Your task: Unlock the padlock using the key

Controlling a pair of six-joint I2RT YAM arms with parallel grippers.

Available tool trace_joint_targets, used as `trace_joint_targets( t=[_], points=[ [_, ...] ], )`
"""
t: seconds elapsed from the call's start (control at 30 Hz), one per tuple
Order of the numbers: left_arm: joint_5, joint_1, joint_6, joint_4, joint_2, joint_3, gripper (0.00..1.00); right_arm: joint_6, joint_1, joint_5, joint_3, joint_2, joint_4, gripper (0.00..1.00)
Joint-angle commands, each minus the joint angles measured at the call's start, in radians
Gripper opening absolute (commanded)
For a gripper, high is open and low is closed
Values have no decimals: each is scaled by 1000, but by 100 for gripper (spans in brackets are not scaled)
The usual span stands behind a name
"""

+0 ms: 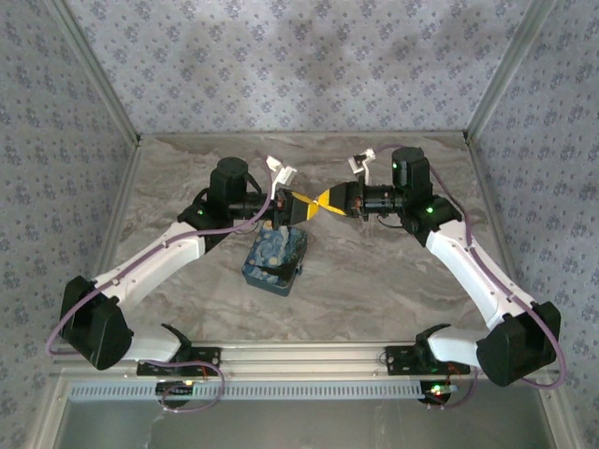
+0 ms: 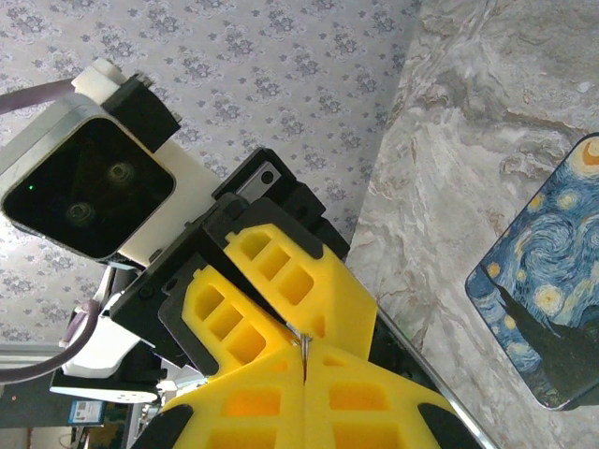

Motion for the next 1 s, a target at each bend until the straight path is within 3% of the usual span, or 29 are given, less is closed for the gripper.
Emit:
trace_joint_targets(
  t=[0.0,0.1,0.17,0.2,0.5,0.57,0.63,0.77,0.9,0.97],
  points=[
    [11,-5,10,1,-17,38,8,4,-2,-26,-6,-15,16,0],
    [7,-4,12,-8,-18,41,8,2,-4,-28,-2,-11,14,0],
    [2,-3,16,-19,-20,44,20,-3,-5,-28,-1,-7,10,1],
    [2,-2,18,-24,-22,44,21,-4,-5,-30,0,-5,6,1],
    [2,3,17,-21,-24,34,16,-5,-2,-30,3,-5,7,1],
    [2,3,15,-17,-19,32,30,-2,1,-32,4,-4,10,1],
    [3,3,9,-7,-16,32,32,1,2,-30,5,-5,10,1],
    [14,3,-2,18,-10,30,24,-2,4,-29,7,-5,6,1],
    [13,2,0,16,-6,32,25,1,6,-28,6,-5,8,1],
    [13,4,1,15,-2,33,31,0,6,-28,6,-6,10,1]
  ],
)
